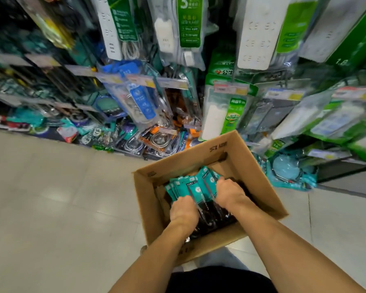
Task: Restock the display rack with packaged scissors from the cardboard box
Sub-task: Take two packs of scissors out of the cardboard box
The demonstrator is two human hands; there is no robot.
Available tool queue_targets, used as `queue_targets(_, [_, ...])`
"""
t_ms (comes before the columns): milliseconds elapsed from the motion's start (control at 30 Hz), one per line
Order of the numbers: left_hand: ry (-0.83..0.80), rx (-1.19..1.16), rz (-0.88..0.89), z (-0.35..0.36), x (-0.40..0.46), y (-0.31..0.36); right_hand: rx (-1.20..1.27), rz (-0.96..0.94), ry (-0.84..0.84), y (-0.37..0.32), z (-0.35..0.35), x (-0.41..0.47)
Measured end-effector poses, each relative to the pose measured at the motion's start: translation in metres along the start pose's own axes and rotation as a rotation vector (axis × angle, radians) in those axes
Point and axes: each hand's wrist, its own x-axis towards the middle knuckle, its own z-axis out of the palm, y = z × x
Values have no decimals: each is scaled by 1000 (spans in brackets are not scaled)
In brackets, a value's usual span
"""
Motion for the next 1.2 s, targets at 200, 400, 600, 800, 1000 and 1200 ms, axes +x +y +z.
queue_targets(200, [54, -542, -191, 6, 6, -3, -5, -36, -25, 1, -2, 3])
queue_targets(400, [-57, -740, -271, 13, 5, -3, 81, -50, -120, 4, -7, 3])
queue_targets(600, [-15, -697, -217, -1, -3, -3, 90, -57, -66, 10, -19, 1])
queue_targets(800, [63, -694, -76, -26, -25, -19, 161, -103, -30, 19, -33, -11])
queue_targets(1000, [185, -730, 2, -45, -44, -42, 349, -217, 63, 33, -31, -28])
queue_targets(1200, [286, -964, 151, -82, -60, -71, 710, -331, 147, 17, -42, -52])
